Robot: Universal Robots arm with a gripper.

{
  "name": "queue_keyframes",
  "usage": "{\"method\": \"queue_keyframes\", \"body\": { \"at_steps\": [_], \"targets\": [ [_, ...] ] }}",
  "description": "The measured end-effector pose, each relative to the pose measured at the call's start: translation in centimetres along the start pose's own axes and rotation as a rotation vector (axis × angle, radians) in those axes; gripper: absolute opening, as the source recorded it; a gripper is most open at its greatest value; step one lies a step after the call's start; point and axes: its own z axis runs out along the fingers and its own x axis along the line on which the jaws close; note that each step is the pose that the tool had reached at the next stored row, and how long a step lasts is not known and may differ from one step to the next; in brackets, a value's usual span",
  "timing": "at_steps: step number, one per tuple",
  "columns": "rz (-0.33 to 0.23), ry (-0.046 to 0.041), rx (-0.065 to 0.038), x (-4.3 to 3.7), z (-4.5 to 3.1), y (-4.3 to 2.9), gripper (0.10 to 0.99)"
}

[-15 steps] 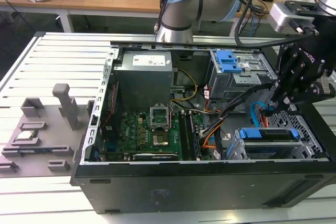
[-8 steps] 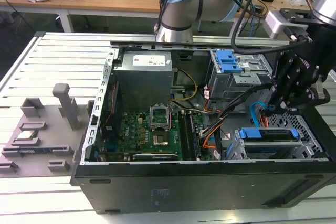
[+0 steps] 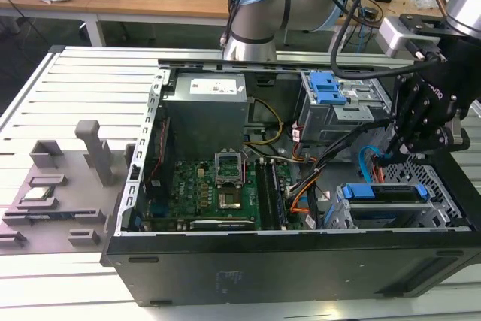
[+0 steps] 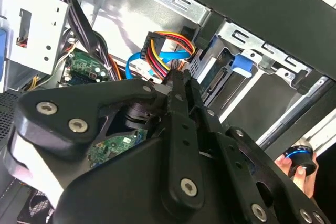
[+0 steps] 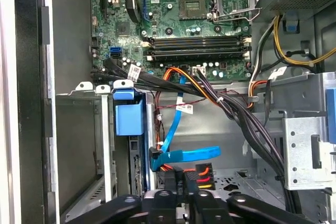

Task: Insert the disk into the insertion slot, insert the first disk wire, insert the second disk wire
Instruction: 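Insert the first disk wire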

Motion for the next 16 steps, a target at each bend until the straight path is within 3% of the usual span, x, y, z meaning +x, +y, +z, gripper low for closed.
{"method": "queue_keyframes", "body": {
  "at_steps": [1, 4, 8, 13, 16],
  "targets": [
    [0.0, 0.0011, 0.0, 0.0, 0.0, 0.0, 0.169],
    [0.0, 0.0029, 0.0, 0.12, 0.0, -0.01, 0.169],
    [0.001, 0.0043, 0.0, 1.08, 0.05, -0.09, 0.169],
    [0.001, 0.005, 0.0, 2.88, 0.46, -0.49, 0.169],
    [0.001, 0.0052, 0.0, 2.91, 1.0, -0.96, 0.169]
  ]
}}
